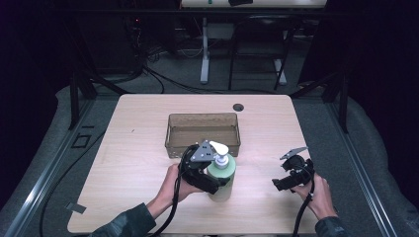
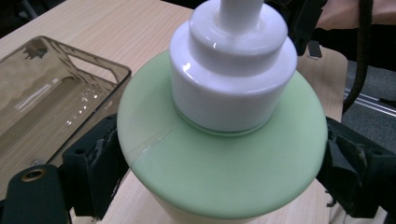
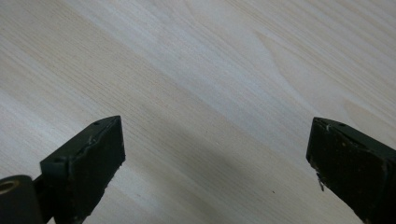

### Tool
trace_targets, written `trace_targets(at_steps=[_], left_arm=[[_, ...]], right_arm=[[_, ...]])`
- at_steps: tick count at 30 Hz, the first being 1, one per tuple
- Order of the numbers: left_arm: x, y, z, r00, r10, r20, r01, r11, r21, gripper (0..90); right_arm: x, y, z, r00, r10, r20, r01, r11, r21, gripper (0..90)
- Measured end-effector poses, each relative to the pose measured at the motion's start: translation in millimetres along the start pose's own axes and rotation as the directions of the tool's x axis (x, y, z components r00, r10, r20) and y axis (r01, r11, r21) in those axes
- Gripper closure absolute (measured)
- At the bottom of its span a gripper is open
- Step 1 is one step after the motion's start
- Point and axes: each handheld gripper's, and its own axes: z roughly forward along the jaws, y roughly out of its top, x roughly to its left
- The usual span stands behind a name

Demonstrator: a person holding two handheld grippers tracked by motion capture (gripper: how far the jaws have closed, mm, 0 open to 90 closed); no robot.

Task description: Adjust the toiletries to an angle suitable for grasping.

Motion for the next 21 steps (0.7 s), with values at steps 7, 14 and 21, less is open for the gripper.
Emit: trace_targets(at_steps=[7, 14, 21], left_arm=[[10.5, -3.9, -6.4, 0.9995, -0.018, -0.025, 0.018, 0.9998, 0.004, 12.3], [22.1, -9.2, -14.0, 0.9978, -0.038, -0.053, 0.039, 0.9992, 0.006, 12.3], [33.8, -16.1, -24.2, 0.9943, -0.062, -0.086, 0.063, 0.9980, 0.008, 12.3]], right_arm=[[0.7, -0.1, 0.5, 1.0000, 0.001, -0.006, -0.001, 1.000, -0.002, 3.9], [1.5, 0.0, 0.7, 1.0000, -0.006, -0.001, 0.006, 1.000, 0.000, 4.1], [2.5, 0.2, 0.9, 1.0000, -0.008, -0.005, 0.008, 1.000, -0.001, 4.1]])
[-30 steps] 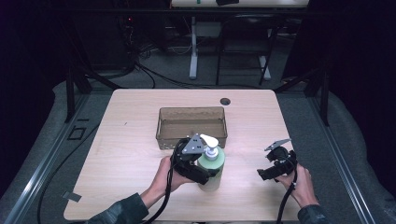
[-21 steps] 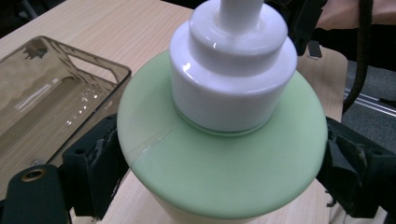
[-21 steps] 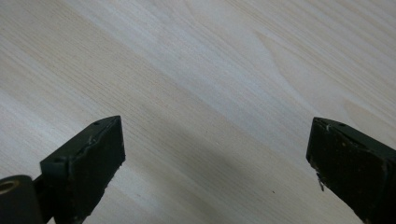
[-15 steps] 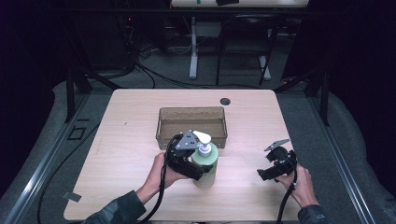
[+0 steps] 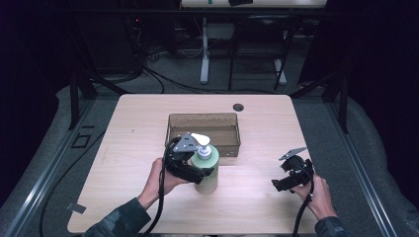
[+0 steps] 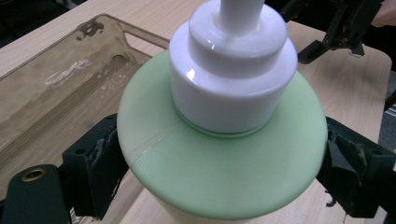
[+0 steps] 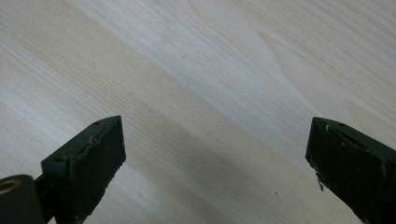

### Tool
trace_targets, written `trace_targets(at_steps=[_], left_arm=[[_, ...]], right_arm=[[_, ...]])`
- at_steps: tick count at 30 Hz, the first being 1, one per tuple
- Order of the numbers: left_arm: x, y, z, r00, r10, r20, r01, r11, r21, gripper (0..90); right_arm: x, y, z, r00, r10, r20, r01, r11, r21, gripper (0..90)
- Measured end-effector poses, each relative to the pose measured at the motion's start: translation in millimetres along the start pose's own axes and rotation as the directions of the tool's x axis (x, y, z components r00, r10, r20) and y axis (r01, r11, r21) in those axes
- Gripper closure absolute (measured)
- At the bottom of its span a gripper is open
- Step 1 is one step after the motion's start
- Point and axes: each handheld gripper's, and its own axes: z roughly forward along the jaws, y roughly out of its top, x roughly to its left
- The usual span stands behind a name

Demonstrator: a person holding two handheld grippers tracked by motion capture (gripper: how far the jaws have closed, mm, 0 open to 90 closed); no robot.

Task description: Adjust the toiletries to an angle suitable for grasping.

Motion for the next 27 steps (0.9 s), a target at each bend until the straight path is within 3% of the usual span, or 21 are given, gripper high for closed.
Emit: trace_targets(at_steps=[8, 27], left_arm=[[15.5, -7.8, -11.8, 0.9988, -0.032, -0.039, 0.032, 0.9995, 0.006, 12.2], [38.3, -21.4, -31.5, 0.9918, -0.079, -0.100, 0.081, 0.9966, 0.014, 12.3]], right_arm=[[0.4, 0.1, 0.6, 1.0000, -0.004, 0.000, 0.004, 1.000, 0.003, 4.2], [0.3, -0.1, 1.3, 1.0000, -0.007, 0.001, 0.007, 1.000, 0.006, 4.3]])
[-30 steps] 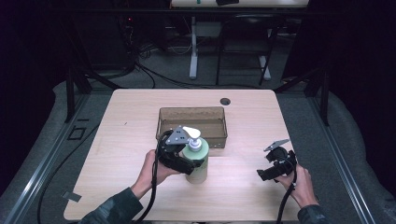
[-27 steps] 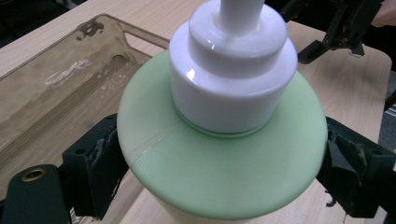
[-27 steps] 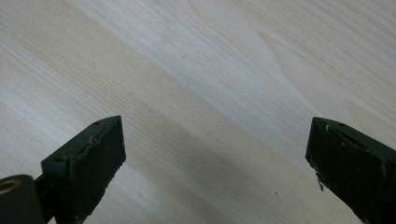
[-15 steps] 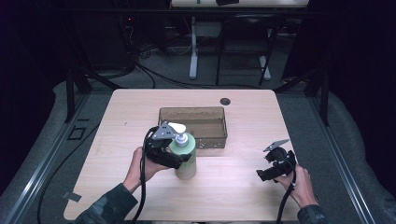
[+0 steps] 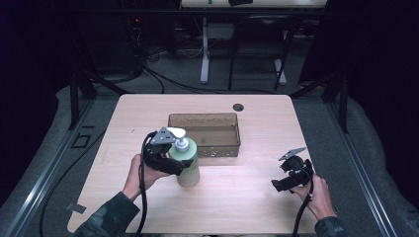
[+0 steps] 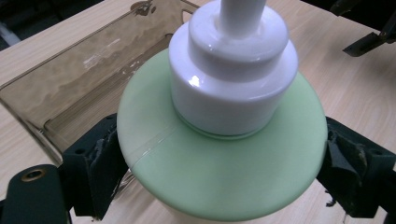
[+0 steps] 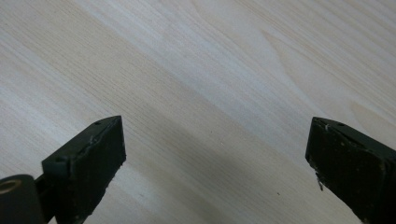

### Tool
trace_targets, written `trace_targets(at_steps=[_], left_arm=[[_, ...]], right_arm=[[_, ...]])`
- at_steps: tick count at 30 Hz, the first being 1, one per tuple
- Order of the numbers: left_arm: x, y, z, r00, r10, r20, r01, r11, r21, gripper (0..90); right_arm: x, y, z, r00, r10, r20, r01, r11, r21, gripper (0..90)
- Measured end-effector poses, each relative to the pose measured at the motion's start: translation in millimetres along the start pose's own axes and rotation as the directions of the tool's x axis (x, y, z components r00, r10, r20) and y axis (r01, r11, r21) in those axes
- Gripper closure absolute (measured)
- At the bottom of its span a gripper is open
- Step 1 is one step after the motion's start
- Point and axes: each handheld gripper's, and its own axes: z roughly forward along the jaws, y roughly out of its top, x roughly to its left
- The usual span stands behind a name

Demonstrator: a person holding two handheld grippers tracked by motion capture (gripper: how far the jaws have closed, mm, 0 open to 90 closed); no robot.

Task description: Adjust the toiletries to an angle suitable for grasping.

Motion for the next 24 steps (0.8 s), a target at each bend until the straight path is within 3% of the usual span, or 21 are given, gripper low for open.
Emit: trace_targets(at_steps=[24], left_arm=[[21.9, -12.4, -16.1, 0.9966, -0.046, -0.069, 0.046, 0.9989, 0.001, 12.1]], right_arm=[[1.8, 1.2, 0.3, 1.0000, -0.005, -0.004, 0.005, 1.000, 0.002, 4.4]])
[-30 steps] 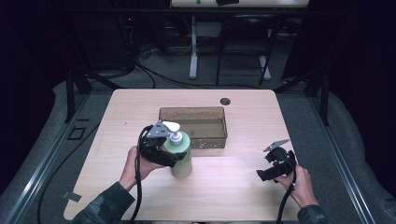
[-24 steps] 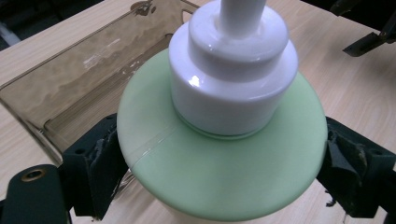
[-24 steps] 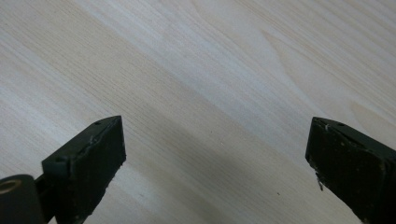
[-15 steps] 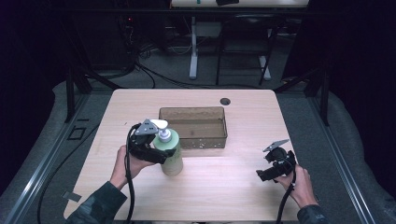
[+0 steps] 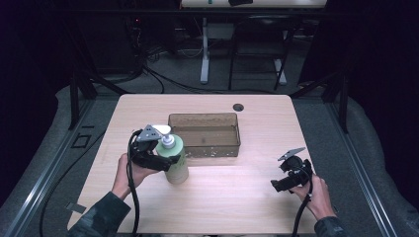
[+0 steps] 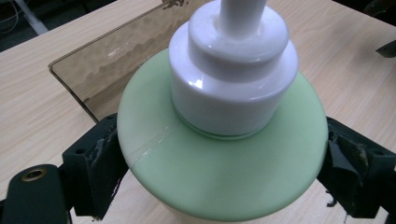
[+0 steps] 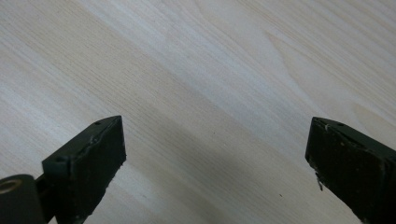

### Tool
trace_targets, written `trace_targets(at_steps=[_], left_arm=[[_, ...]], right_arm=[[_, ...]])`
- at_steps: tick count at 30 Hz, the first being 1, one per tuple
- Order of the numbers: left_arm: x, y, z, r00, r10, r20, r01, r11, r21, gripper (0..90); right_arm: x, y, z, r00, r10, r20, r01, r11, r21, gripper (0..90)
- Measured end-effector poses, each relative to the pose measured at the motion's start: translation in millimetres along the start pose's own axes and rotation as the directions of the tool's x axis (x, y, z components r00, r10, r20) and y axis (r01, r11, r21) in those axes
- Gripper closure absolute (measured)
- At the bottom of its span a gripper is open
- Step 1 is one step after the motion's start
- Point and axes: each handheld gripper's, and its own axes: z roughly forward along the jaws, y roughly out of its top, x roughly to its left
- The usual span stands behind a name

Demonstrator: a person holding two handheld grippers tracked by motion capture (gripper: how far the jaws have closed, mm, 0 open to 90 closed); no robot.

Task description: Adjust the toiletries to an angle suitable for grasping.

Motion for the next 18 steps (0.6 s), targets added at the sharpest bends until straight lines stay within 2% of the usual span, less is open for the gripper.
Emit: trace_targets(at_steps=[9, 14, 15, 18], left_arm=[[1.9, 0.1, -0.7, 0.9998, 0.004, 0.021, -0.004, 1.0000, 0.008, 10.9], [2.0, 1.3, -1.9, 0.9987, 0.017, 0.048, -0.018, 0.9997, 0.016, 4.0], [1.6, 2.9, -3.5, 0.9980, 0.020, 0.060, -0.021, 0.9997, 0.014, 0.1], [2.8, 5.6, -7.2, 0.9970, 0.033, 0.070, -0.035, 0.9993, 0.017, 0.0]], right_arm=[[-0.2, 0.1, -0.1, 1.0000, 0.000, -0.002, 0.000, 1.000, -0.001, 4.4], [-0.7, 0.2, -0.4, 1.0000, 0.001, -0.001, -0.001, 1.000, -0.001, 4.4], [-1.1, 0.1, -0.4, 1.0000, 0.006, -0.004, -0.006, 1.000, -0.002, 4.4], [-2.2, 0.2, -1.3, 1.0000, -0.001, 0.004, 0.001, 1.000, -0.002, 4.4]])
